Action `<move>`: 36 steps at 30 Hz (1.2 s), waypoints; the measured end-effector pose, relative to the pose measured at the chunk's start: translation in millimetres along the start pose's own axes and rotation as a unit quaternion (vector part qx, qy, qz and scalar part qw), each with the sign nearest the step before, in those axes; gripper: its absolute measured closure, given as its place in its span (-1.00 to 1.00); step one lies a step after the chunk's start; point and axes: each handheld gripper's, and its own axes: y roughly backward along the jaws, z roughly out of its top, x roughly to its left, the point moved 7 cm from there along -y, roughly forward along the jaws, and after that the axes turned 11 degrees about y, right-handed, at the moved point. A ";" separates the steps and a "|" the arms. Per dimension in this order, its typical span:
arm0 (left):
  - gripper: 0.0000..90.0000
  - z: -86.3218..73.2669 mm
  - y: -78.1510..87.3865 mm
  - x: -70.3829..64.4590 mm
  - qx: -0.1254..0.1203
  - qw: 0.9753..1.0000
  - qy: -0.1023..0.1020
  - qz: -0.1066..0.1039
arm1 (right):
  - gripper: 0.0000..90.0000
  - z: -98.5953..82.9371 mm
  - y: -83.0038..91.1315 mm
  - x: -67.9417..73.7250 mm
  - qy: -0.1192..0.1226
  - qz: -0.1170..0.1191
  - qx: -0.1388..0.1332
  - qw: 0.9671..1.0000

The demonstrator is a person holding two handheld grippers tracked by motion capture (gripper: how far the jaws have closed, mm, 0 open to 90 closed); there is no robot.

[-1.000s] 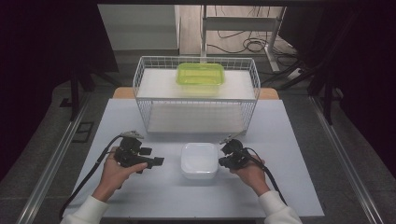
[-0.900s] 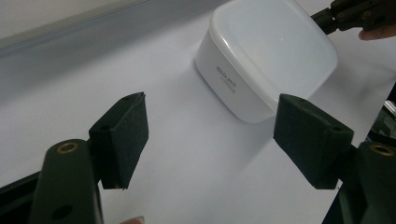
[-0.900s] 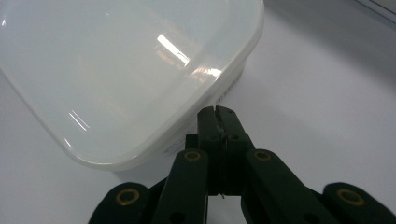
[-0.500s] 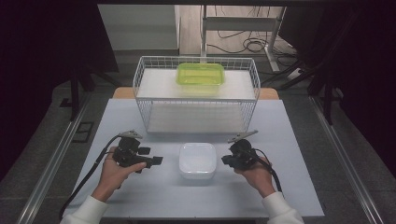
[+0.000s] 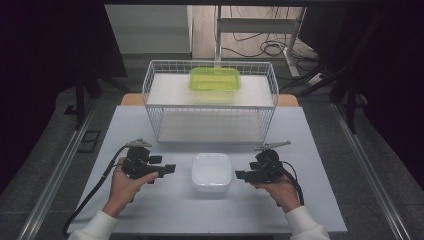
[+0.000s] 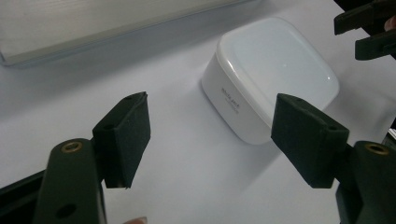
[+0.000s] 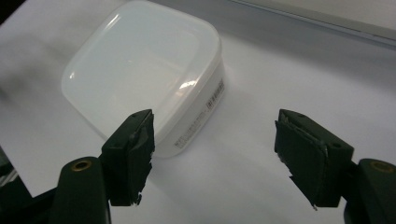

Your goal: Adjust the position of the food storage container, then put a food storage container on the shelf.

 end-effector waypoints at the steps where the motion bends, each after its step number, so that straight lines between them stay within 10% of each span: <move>1: -0.38 0.1 -0.2 -1.0 -0.002 1.000 0.001 0.000 | -0.37 0.0 -0.2 -0.2 0.000 0.002 -0.001 1.000; 20: -0.39 3.8 -23.8 -19.6 0.023 0.999 0.032 -0.028 | -0.35 6.8 -8.6 3.0 -0.023 0.022 -0.019 0.999; 36: -0.25 6.5 -55.8 -15.3 0.064 0.991 0.105 -0.047 | -0.23 14.0 -19.9 1.6 -0.050 0.042 -0.021 0.998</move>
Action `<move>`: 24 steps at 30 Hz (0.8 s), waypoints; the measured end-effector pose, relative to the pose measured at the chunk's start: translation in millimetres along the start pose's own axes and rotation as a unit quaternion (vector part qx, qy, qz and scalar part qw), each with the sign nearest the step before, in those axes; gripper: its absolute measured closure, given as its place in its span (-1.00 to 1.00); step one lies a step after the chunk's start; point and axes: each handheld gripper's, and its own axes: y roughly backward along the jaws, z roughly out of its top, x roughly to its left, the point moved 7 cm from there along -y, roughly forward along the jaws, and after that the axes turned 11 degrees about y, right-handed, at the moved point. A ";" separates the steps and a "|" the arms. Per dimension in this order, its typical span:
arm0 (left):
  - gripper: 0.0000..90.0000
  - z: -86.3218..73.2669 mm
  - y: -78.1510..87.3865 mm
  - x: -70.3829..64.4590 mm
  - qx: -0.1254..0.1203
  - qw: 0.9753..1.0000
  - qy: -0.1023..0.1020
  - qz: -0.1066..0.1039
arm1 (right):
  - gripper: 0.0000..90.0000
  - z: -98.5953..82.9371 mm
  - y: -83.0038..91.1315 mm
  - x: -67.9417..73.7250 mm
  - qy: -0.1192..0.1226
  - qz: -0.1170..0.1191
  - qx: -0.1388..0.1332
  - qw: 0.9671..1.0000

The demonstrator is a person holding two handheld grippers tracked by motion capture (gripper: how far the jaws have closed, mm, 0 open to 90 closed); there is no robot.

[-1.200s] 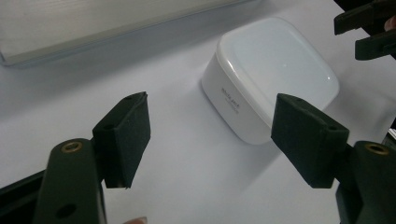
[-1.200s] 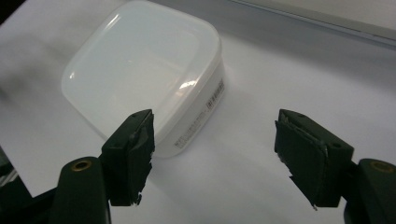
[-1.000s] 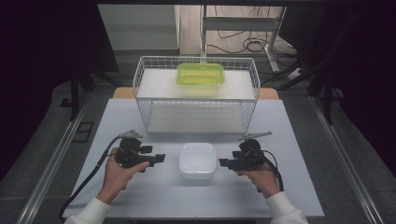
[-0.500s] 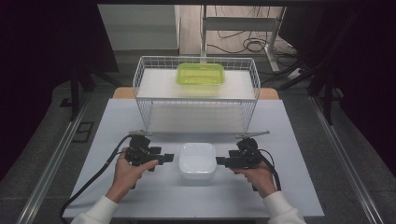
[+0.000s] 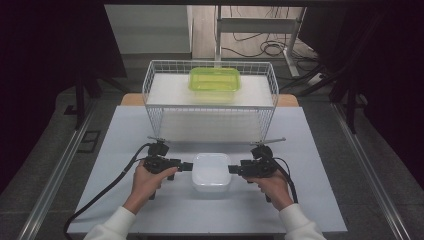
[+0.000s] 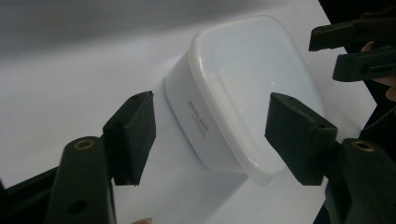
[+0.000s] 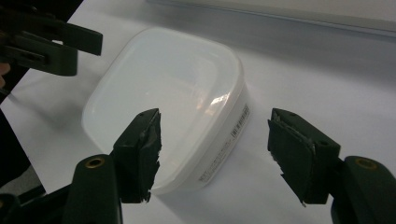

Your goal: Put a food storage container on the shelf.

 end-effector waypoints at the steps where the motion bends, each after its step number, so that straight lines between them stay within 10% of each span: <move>1: -0.23 0.2 -2.6 0.2 0.000 1.000 0.007 -0.004 | -0.22 0.5 -0.9 -0.7 -0.004 0.001 0.000 1.000; 24: 0.20 -5.1 -17.7 -2.8 0.019 0.998 0.027 -0.045 | 0.14 -5.0 -13.3 -2.7 -0.060 0.045 0.002 0.997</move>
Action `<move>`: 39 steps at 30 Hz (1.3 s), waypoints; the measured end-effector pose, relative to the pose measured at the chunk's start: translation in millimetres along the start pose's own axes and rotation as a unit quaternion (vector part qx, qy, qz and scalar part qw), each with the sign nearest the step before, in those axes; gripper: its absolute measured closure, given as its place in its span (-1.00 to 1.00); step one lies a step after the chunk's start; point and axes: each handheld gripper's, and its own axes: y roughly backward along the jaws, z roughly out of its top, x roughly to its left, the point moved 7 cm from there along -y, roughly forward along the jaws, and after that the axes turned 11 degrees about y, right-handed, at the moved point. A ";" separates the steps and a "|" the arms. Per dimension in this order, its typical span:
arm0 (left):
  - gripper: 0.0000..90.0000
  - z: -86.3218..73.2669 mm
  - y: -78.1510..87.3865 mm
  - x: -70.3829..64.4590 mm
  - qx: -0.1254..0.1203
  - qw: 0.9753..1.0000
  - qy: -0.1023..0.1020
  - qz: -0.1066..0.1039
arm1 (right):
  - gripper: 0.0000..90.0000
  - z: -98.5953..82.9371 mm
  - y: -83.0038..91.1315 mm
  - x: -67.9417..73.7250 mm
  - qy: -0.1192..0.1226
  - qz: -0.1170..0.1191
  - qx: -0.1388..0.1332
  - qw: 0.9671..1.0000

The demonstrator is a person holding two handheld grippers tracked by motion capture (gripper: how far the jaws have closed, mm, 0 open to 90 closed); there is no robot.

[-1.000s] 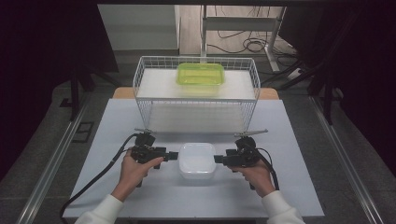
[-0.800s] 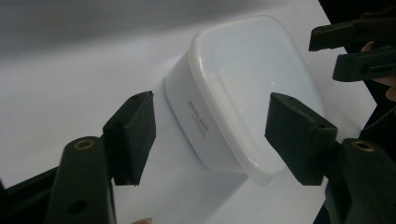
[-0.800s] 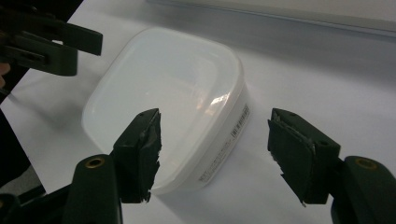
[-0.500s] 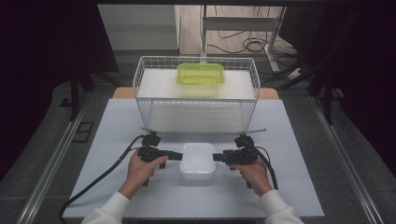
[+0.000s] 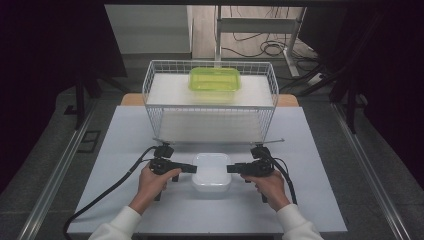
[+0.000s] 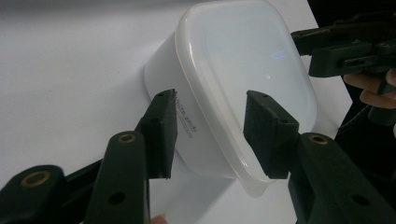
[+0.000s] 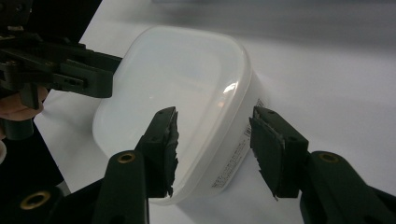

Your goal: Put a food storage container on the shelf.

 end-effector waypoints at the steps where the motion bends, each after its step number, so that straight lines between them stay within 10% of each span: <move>1: 0.21 -0.1 -0.1 0.4 0.002 1.000 -0.001 -0.001 | 0.14 -0.5 -1.0 -0.1 -0.001 0.001 0.002 1.000; 23: 0.51 -3.0 2.8 1.1 0.019 0.999 0.022 -0.037 | 0.52 -4.4 -4.1 -4.2 -0.090 0.059 -0.013 0.994; 39: 0.76 -3.1 16.3 -7.7 -0.010 0.998 0.010 -0.054 | 0.70 -2.0 6.4 0.7 -0.076 0.049 -0.038 0.995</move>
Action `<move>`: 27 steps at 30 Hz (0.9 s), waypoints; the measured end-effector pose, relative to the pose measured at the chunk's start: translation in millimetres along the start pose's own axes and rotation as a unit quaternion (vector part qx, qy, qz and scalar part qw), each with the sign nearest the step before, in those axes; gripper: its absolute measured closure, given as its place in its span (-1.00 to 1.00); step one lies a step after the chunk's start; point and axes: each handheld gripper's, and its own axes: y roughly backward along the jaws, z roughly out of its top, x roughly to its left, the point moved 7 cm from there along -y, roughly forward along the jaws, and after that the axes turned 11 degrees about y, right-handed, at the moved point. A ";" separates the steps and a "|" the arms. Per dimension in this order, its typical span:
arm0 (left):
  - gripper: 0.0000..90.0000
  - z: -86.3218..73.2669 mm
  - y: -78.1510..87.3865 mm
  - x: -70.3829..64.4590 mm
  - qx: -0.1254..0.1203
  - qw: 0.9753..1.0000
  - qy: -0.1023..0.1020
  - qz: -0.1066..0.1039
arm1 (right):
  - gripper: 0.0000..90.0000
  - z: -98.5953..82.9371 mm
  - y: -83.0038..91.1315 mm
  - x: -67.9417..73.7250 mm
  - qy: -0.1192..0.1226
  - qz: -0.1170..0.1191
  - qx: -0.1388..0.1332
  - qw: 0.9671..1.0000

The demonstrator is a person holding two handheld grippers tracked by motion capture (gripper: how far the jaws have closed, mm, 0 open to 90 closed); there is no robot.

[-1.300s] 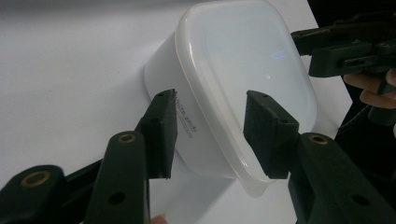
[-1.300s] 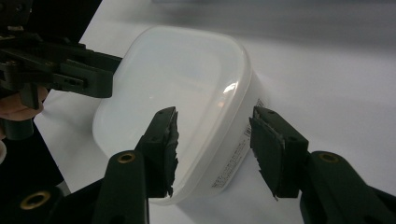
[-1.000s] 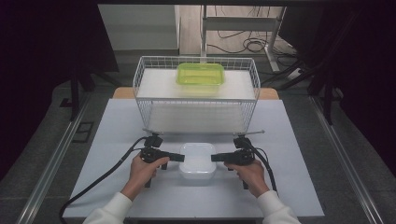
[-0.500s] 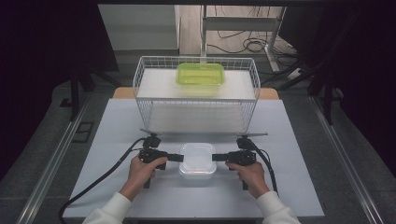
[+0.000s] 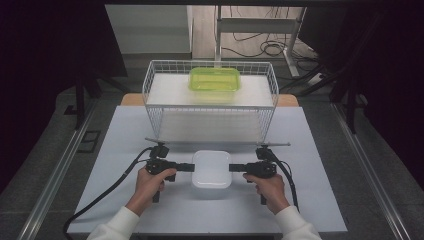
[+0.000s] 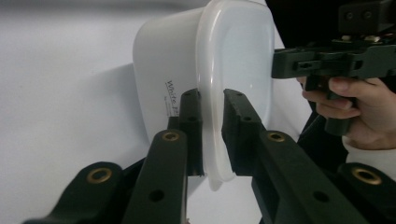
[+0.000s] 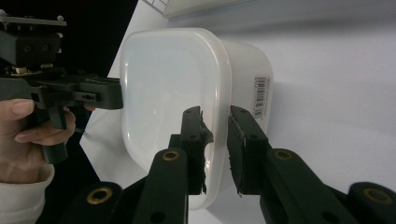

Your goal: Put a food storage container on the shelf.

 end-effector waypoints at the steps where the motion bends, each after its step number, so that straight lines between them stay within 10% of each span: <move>1: 0.77 -0.1 0.3 -0.4 -0.002 1.000 -0.002 0.000 | 0.70 0.2 0.4 0.4 0.002 0.000 -0.001 1.000; 27: 0.78 8.6 23.0 -29.5 -0.047 0.996 -0.074 -0.001 | 0.73 18.1 22.6 27.3 0.098 -0.016 -0.049 0.994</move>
